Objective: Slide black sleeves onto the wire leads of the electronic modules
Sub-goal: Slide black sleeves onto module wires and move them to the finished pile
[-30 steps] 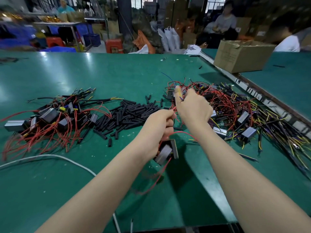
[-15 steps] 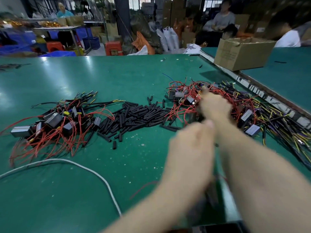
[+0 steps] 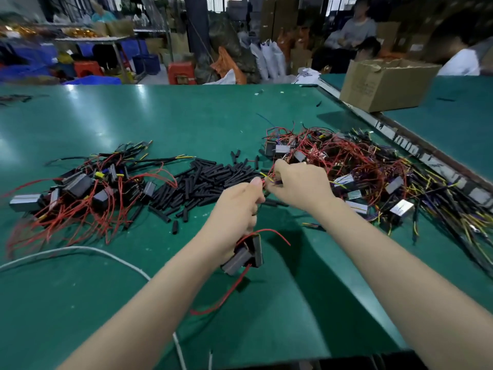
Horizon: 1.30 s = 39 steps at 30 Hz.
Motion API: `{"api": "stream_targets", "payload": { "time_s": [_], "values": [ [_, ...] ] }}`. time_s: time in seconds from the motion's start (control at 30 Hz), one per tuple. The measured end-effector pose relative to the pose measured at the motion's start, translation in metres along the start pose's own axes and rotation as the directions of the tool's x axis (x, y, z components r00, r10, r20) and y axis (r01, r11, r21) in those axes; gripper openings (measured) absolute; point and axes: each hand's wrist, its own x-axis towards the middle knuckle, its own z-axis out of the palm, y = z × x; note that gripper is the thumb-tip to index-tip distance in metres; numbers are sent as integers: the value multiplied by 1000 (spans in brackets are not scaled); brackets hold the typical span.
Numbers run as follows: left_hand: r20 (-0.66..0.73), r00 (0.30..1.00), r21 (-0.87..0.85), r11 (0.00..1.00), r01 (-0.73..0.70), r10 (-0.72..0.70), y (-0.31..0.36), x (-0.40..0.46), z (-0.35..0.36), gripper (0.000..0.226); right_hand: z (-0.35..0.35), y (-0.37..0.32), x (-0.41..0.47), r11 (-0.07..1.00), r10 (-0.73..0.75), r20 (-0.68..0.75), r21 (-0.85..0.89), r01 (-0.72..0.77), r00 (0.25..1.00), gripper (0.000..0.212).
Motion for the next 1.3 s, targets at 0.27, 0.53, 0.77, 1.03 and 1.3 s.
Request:
{"api": "stream_targets", "payload": {
  "time_s": [0.27,0.53,0.77,1.03,1.3],
  "values": [
    [-4,997,42,996,73,-73,-11,5,-24,27,-29,9,-15,873,-232,107,462,159,967,35],
    [95,993,11,998,62,-63,-12,4,-31,30,-38,-17,-32,666,-205,-64,722,187,977,8],
    [130,989,-103,991,80,-66,-7,0,-35,24,-33,-29,-35,771,-137,-237,584,254,962,27],
    [-60,984,383,915,-130,165,-22,-4,-34,31,-21,-43,-25,604,-55,356,756,-253,933,44],
    [-13,995,186,978,-91,95,-17,-11,-43,23,10,-26,12,932,63,359,312,-183,931,24]
  ]
}}
